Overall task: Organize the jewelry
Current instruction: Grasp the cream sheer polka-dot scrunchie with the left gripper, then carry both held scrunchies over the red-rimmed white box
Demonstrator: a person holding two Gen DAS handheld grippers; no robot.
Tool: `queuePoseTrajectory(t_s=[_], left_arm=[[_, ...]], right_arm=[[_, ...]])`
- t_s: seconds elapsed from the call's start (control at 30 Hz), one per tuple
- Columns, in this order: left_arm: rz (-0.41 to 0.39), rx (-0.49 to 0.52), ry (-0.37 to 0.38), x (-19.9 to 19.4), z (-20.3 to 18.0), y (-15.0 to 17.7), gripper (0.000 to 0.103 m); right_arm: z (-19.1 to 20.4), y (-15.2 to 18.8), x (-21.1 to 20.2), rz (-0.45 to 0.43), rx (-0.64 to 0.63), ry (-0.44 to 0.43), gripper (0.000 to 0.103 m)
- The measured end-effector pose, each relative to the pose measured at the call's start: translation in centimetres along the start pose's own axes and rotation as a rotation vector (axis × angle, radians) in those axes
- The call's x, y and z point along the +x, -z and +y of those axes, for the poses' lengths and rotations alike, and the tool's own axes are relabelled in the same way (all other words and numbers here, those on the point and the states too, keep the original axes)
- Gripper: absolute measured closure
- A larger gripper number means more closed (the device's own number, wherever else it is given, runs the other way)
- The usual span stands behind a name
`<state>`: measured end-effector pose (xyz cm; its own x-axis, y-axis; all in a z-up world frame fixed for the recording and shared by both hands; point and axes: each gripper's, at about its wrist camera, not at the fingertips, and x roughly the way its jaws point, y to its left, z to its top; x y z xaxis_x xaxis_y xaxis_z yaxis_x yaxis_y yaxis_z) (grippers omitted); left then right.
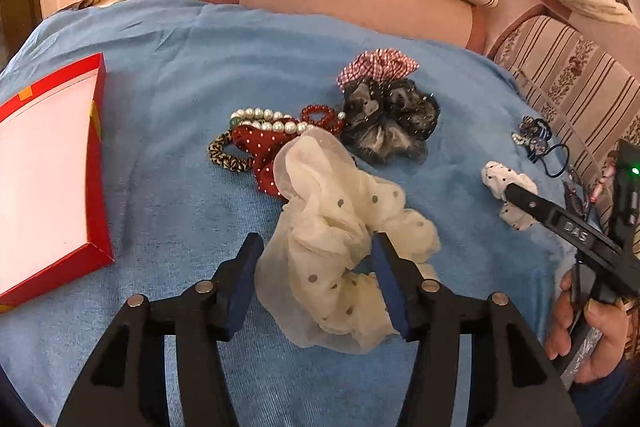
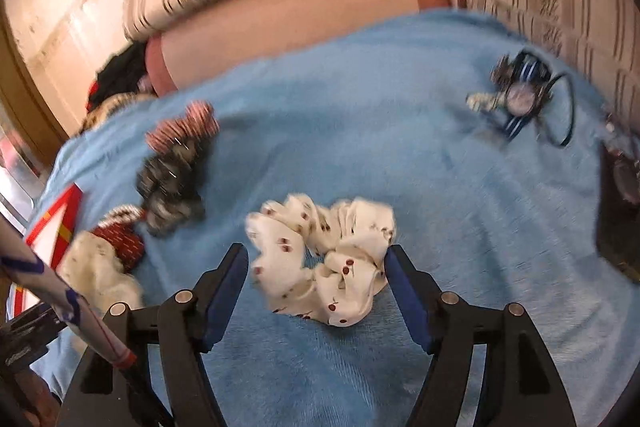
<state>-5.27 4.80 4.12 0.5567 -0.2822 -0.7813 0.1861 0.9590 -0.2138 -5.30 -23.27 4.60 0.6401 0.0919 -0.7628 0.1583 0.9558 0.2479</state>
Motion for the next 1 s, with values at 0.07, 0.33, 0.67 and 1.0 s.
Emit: queuePoseTrajectory(t_s=[0.07, 0.33, 0.67, 1.0], left_arm=[[0.009, 0.0, 0.008, 0.6, 0.0, 0.1, 0.049], [-0.065, 0.051, 0.006, -0.5, -1.0, 0.6, 0.094], [-0.174, 0.076, 0.012, -5.2, -1.9, -0.5, 0.094], [-0.215, 0.084, -0.002, -8.5, -1.7, 0.3, 0.094]], right_arm=[[-0.1, 0.1, 0.9, 0.028, 0.011, 0.011, 0.052], [0.3, 0.6, -1.4, -0.066, -0.013, 0.0, 0.086], [3.9, 1.9, -6.0, -0.234, -0.111, -0.117, 0.086], [6.8, 4.4, -8.3, -0.216, -0.151, -0.164, 0.086]])
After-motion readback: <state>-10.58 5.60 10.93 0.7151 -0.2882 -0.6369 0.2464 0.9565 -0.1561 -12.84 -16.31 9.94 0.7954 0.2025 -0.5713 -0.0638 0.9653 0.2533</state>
